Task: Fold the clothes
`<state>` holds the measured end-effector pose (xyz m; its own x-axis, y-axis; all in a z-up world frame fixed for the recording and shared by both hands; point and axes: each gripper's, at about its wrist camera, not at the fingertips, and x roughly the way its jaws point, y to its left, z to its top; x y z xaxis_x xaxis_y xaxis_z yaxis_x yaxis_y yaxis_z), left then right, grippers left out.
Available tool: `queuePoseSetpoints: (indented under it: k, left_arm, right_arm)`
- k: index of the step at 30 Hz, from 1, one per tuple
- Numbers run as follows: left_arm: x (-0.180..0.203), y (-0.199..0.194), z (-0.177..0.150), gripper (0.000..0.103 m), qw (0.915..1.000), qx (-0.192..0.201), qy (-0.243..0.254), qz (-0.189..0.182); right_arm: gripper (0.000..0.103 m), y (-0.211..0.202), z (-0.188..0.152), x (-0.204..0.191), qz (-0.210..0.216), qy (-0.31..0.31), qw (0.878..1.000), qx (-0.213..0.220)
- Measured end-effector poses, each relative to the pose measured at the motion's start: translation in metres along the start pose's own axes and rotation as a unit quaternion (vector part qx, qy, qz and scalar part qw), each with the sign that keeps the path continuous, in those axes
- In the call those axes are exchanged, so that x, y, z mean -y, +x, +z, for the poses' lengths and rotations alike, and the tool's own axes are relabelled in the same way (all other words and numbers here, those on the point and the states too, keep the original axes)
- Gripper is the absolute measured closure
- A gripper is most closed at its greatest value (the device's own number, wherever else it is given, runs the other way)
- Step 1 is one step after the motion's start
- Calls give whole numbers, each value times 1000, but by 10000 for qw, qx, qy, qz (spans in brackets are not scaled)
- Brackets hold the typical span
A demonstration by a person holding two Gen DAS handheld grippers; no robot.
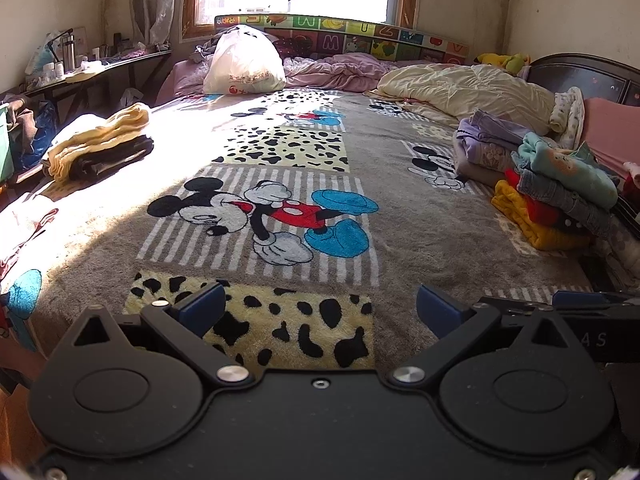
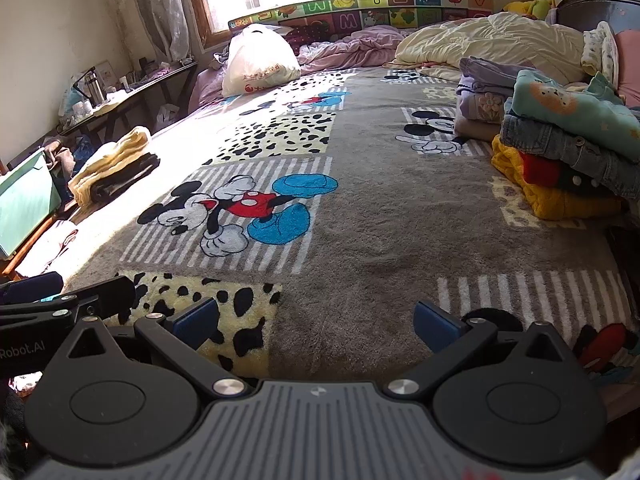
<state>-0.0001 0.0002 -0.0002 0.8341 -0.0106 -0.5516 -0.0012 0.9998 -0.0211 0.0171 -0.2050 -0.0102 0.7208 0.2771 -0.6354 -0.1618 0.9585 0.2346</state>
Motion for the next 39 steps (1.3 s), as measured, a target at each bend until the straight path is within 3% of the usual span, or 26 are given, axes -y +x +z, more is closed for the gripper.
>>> queuePoseSetpoints:
  k: [39]
  left_arm:
    - [-4,-4,-1,0,9996,-112,-245,-113]
  right_arm:
    - [0,-1,-2,-2,-34,-87,9999,36]
